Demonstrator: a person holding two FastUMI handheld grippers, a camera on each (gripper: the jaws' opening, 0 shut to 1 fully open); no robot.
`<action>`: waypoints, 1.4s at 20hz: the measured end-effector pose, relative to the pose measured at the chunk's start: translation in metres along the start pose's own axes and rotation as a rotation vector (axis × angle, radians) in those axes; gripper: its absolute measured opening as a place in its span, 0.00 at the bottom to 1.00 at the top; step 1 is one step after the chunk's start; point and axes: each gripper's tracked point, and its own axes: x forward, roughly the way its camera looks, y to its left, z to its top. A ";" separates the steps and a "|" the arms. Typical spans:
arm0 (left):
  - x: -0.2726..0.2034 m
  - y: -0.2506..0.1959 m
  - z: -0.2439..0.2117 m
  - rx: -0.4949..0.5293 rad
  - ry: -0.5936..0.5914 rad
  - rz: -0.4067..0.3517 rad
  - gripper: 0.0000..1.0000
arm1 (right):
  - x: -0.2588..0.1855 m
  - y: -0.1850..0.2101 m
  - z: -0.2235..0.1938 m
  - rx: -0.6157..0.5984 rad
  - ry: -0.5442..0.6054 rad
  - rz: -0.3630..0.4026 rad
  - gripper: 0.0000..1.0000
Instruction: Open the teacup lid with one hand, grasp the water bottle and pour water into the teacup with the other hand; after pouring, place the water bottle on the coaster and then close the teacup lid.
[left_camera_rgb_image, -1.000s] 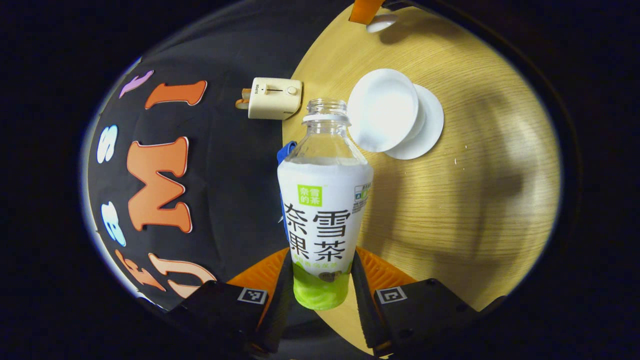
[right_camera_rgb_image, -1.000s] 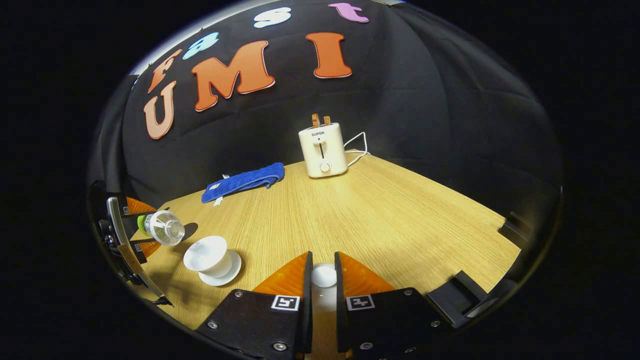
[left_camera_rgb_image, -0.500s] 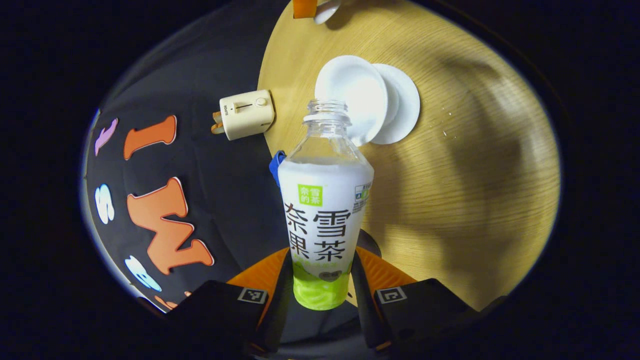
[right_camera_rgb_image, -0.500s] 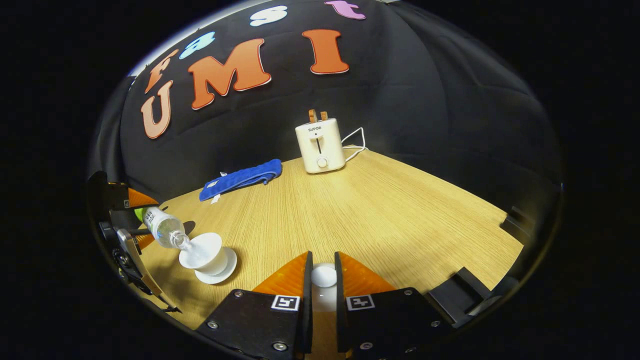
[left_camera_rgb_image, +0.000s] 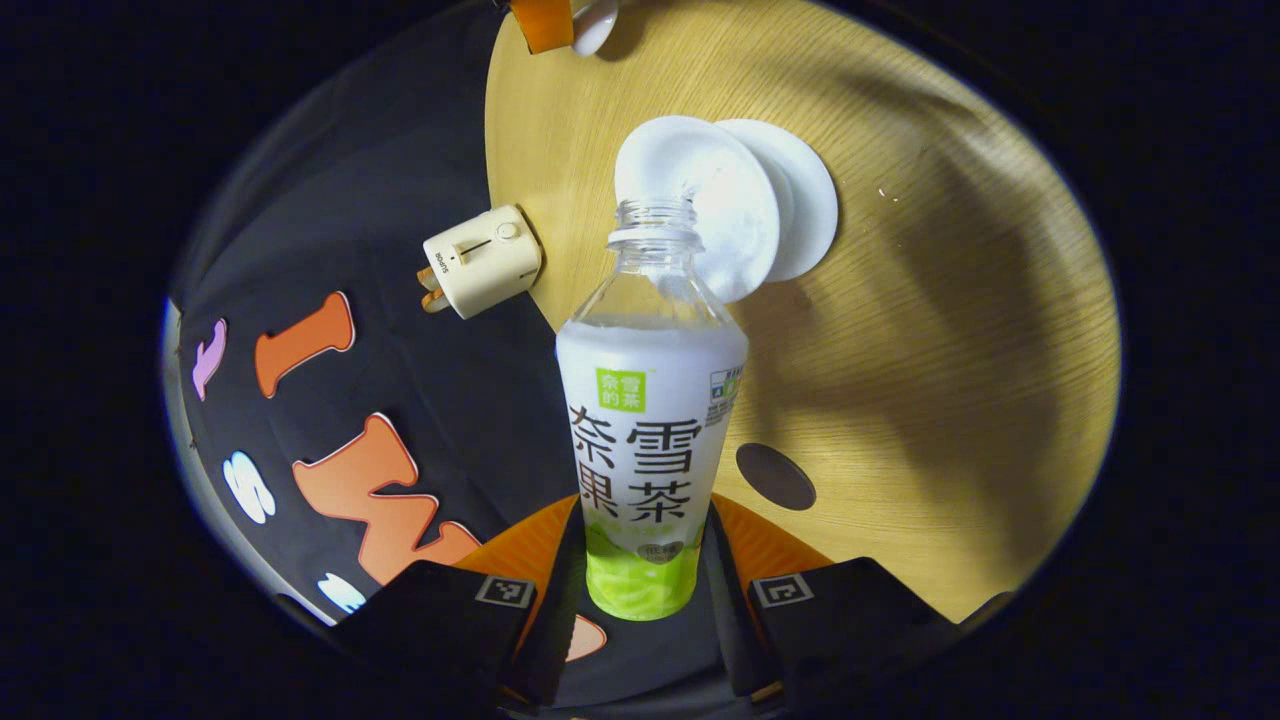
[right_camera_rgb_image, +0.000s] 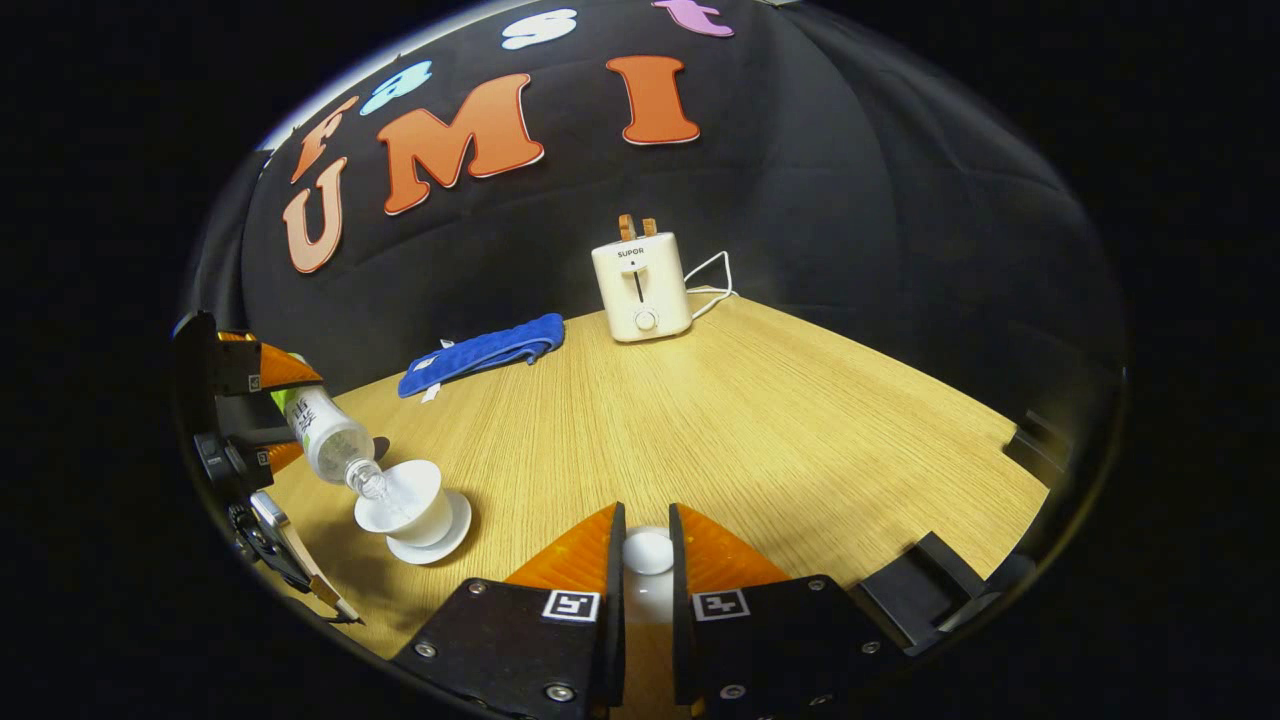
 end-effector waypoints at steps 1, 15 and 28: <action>-0.001 0.003 0.001 0.020 0.005 0.007 0.63 | 0.001 0.000 0.000 0.000 0.002 0.000 0.19; 0.004 -0.031 0.013 -0.285 -0.078 -0.107 0.64 | -0.006 -0.011 0.003 0.010 -0.008 -0.020 0.19; 0.023 -0.050 0.045 -1.319 -0.153 -0.111 0.64 | -0.011 0.004 0.011 -0.023 -0.017 -0.005 0.19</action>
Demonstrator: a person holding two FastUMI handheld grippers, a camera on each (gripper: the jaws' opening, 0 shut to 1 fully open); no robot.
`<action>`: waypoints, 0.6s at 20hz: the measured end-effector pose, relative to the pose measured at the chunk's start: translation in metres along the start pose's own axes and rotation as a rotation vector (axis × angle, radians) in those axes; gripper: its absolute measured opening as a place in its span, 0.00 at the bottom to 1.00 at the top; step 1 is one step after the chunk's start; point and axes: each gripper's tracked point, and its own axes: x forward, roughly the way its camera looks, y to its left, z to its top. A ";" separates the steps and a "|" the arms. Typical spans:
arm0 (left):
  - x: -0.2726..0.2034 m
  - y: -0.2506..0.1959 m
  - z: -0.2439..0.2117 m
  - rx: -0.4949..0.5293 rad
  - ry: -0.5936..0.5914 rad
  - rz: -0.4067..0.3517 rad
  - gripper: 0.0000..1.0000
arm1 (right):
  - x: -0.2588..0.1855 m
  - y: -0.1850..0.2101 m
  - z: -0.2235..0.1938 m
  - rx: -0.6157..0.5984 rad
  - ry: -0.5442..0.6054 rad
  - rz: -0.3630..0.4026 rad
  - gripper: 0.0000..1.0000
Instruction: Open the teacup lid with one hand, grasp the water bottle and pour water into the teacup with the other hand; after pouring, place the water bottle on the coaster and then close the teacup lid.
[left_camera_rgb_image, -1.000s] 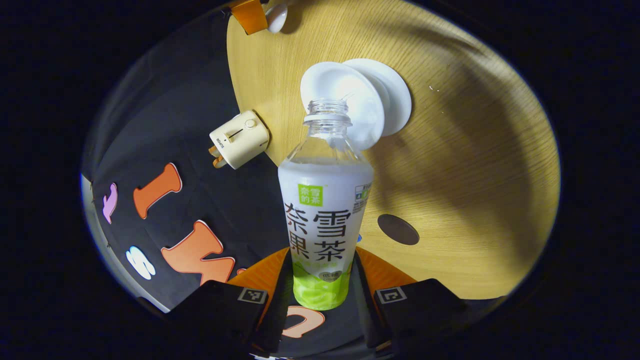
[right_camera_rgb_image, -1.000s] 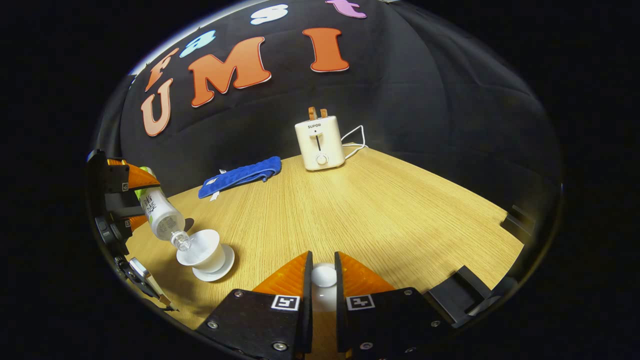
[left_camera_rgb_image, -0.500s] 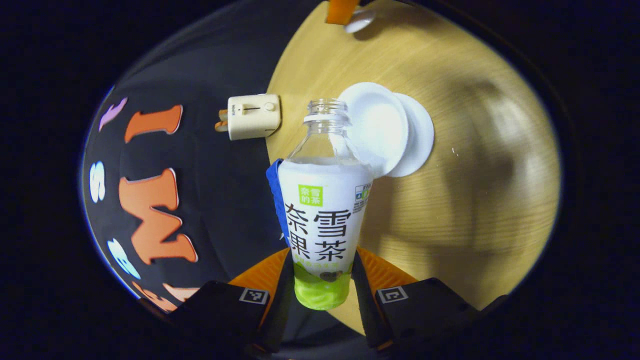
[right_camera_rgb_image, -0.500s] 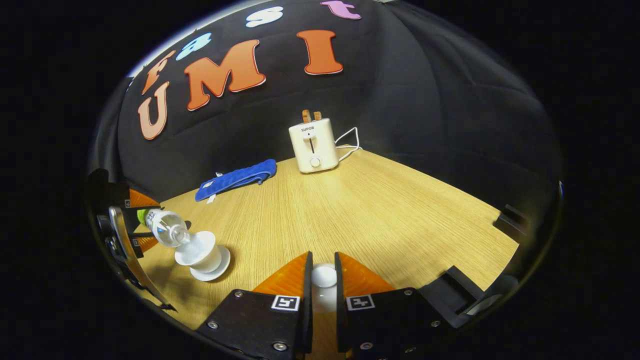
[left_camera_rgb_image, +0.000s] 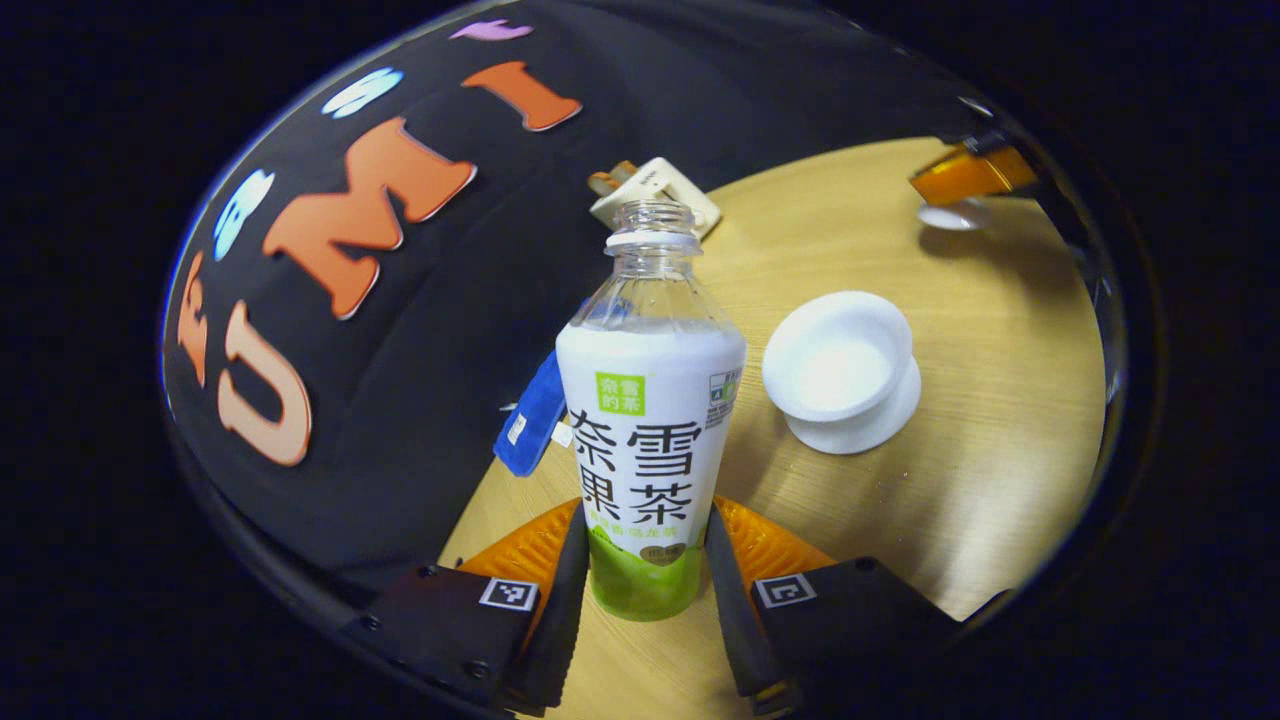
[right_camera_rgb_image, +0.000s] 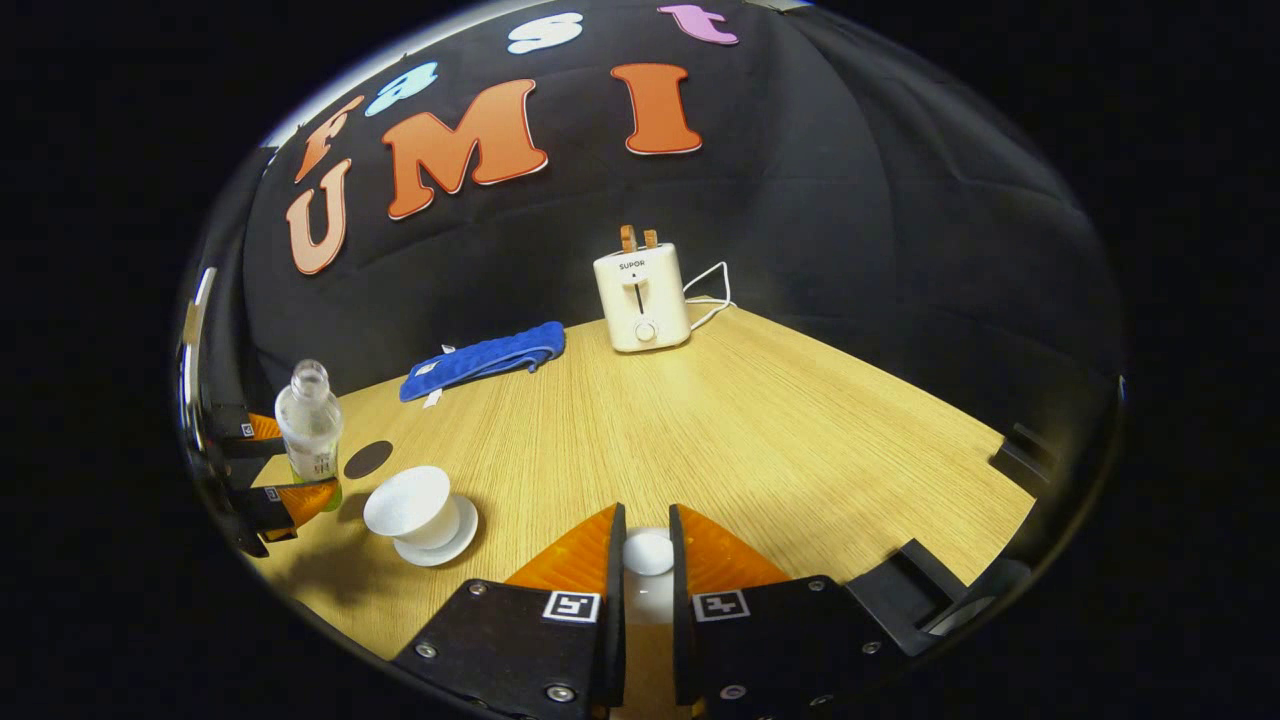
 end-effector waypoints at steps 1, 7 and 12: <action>0.001 -0.002 0.003 -0.065 -0.018 0.026 0.60 | -0.001 0.001 0.000 -0.005 0.001 0.001 0.19; 0.012 -0.009 0.023 -0.431 -0.113 0.096 0.60 | -0.002 0.009 0.003 -0.021 0.001 0.006 0.20; 0.019 -0.017 0.053 -0.724 -0.193 0.054 0.64 | 0.001 0.015 0.004 -0.039 0.008 0.002 0.19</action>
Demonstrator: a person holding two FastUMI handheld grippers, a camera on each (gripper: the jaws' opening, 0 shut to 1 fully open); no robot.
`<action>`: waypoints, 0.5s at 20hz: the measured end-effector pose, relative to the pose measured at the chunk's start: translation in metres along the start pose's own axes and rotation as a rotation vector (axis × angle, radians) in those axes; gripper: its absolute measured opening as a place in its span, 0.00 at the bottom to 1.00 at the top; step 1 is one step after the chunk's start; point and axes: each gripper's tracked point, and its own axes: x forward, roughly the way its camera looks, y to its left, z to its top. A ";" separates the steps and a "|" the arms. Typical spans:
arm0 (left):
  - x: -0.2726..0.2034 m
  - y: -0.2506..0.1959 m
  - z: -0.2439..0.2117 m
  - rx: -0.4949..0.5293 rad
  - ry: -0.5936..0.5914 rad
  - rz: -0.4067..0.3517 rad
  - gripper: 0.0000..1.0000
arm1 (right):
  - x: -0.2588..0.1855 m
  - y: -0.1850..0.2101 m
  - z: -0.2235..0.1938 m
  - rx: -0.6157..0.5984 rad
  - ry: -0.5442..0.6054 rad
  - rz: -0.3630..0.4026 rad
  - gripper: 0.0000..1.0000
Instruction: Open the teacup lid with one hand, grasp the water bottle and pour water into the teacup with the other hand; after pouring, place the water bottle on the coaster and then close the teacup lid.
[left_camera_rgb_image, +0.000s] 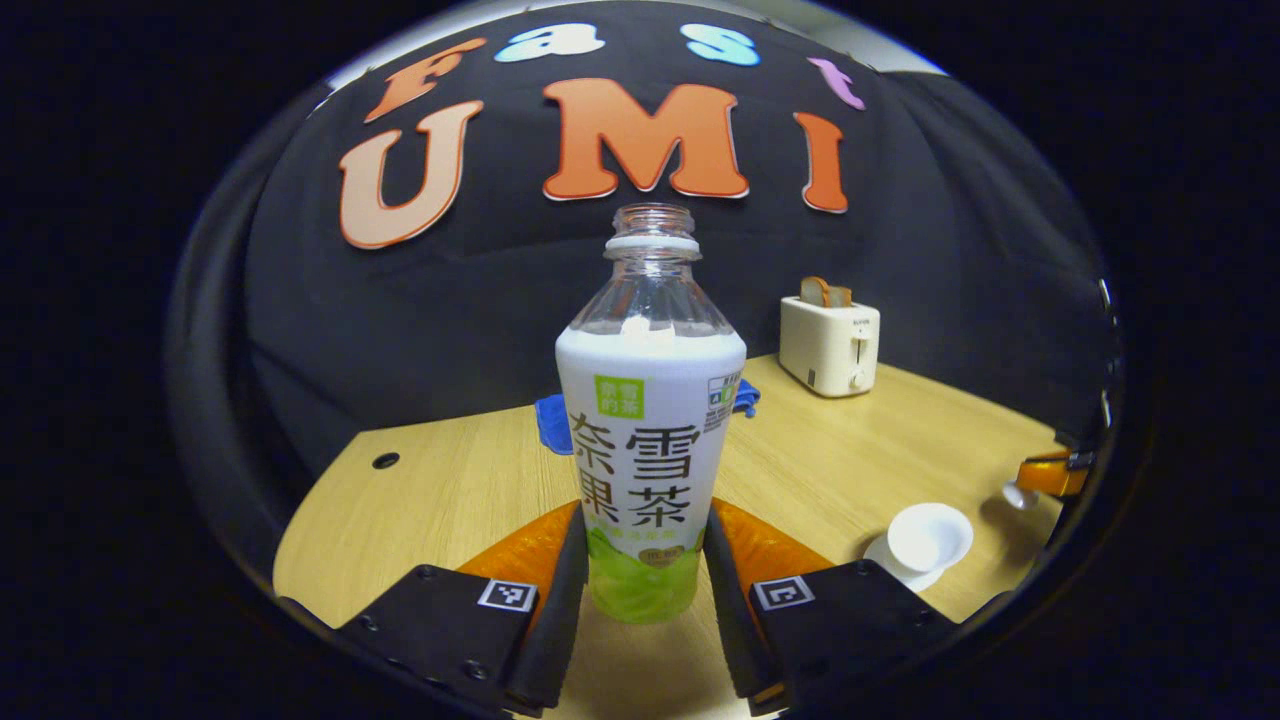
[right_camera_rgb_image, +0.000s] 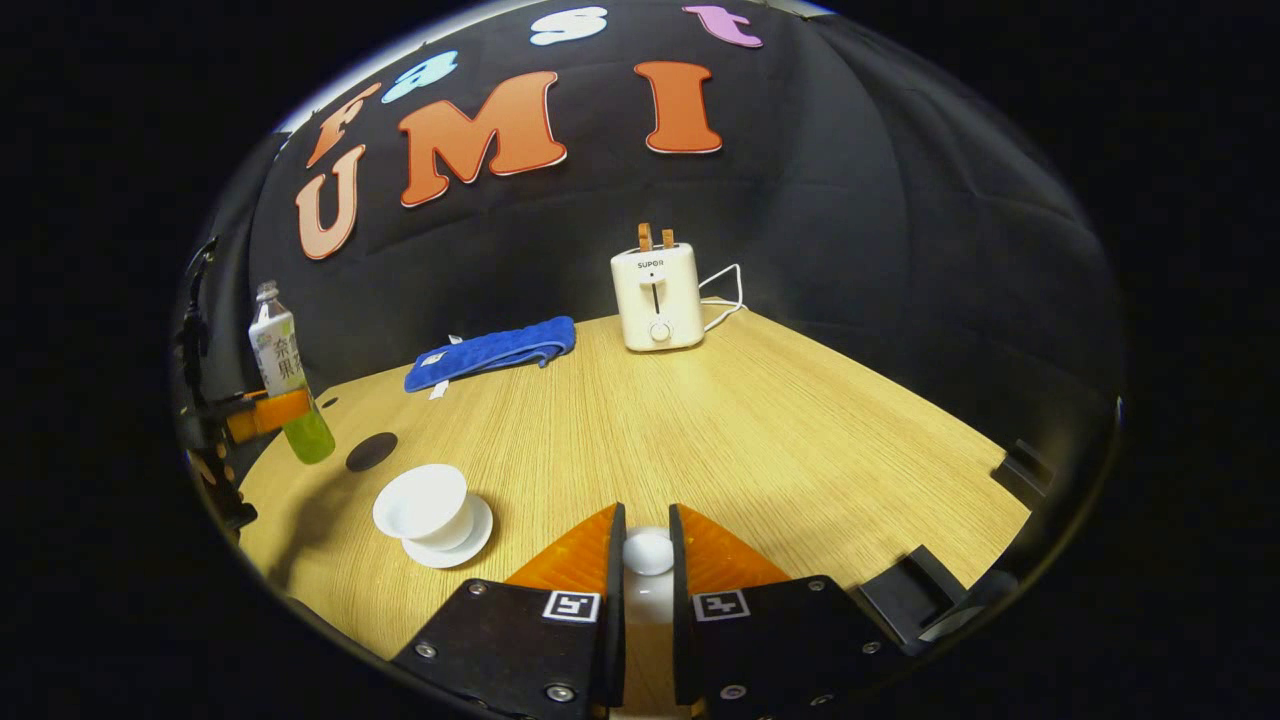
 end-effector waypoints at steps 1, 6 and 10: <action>0.003 0.000 0.002 -0.029 -0.013 0.003 0.64 | 0.000 0.001 0.000 -0.002 0.000 -0.001 0.19; 0.019 0.006 0.006 -0.049 -0.038 0.011 0.64 | 0.004 0.002 0.000 -0.006 0.007 -0.009 0.19; 0.021 0.003 -0.004 -0.056 0.003 -0.012 0.62 | 0.009 0.004 -0.001 -0.016 0.017 -0.012 0.19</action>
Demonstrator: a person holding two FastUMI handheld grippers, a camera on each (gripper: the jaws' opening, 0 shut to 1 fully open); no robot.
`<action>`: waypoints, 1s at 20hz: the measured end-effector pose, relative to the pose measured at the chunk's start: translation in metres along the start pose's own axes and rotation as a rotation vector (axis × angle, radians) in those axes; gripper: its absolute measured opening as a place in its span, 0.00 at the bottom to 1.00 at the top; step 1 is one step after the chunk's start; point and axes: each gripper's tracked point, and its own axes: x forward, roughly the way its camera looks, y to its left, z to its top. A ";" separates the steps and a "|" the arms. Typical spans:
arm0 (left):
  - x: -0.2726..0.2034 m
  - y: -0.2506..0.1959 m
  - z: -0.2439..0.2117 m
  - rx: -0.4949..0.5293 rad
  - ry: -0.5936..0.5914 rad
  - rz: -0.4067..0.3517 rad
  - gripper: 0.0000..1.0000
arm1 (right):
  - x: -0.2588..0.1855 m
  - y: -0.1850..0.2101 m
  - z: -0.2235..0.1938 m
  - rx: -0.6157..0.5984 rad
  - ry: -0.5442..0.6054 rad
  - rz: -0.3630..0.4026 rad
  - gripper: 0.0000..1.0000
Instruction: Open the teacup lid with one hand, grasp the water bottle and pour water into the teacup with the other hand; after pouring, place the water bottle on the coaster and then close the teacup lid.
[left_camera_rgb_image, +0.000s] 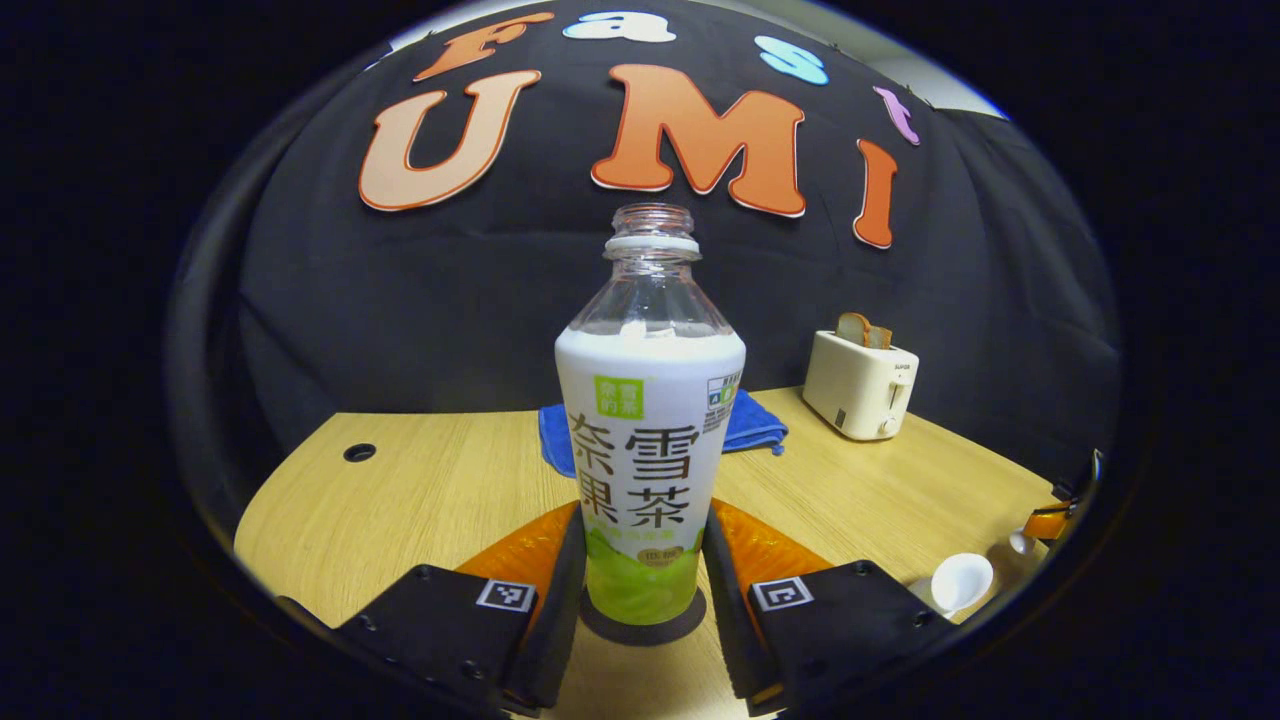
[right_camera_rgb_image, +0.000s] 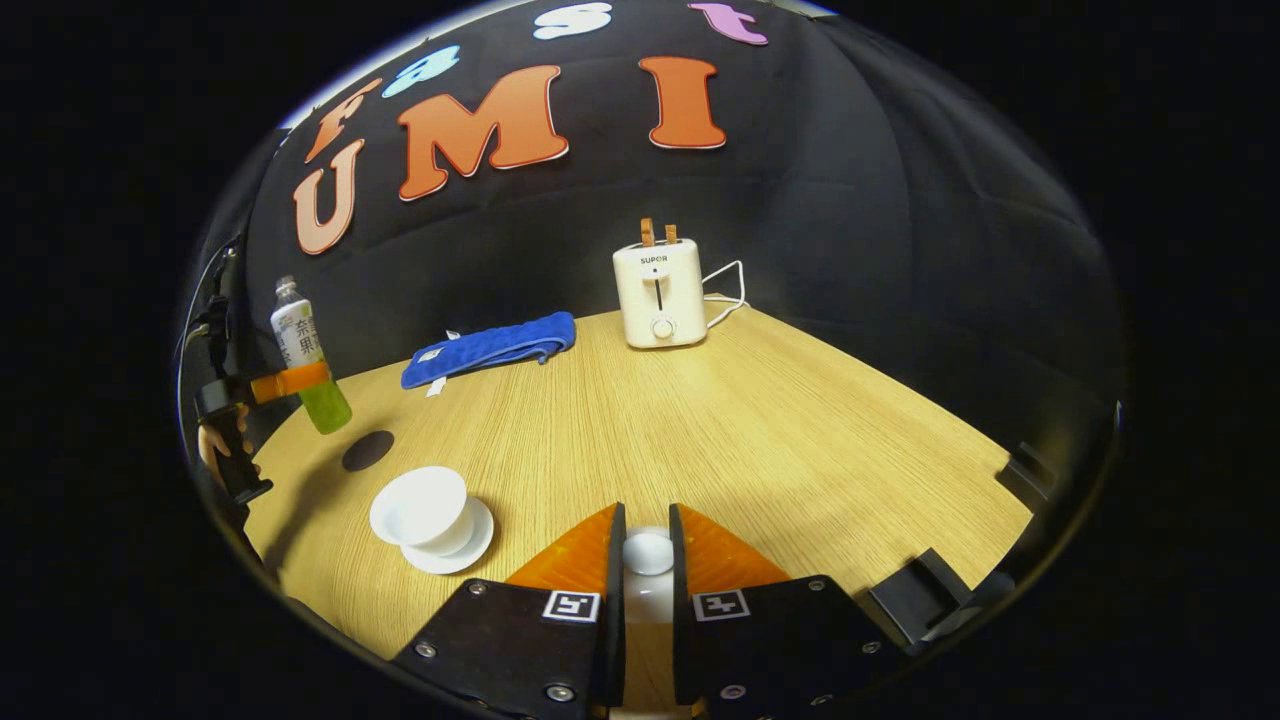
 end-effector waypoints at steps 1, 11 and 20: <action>0.000 -0.001 -0.001 -0.004 0.004 -0.006 0.62 | 0.001 0.001 -0.001 -0.001 0.004 0.000 0.19; 0.003 -0.006 -0.016 -0.040 0.050 -0.025 0.64 | 0.008 0.000 -0.006 -0.002 0.026 -0.012 0.19; 0.003 -0.003 -0.014 -0.004 0.021 -0.029 0.65 | 0.009 0.005 -0.011 0.000 0.038 -0.002 0.19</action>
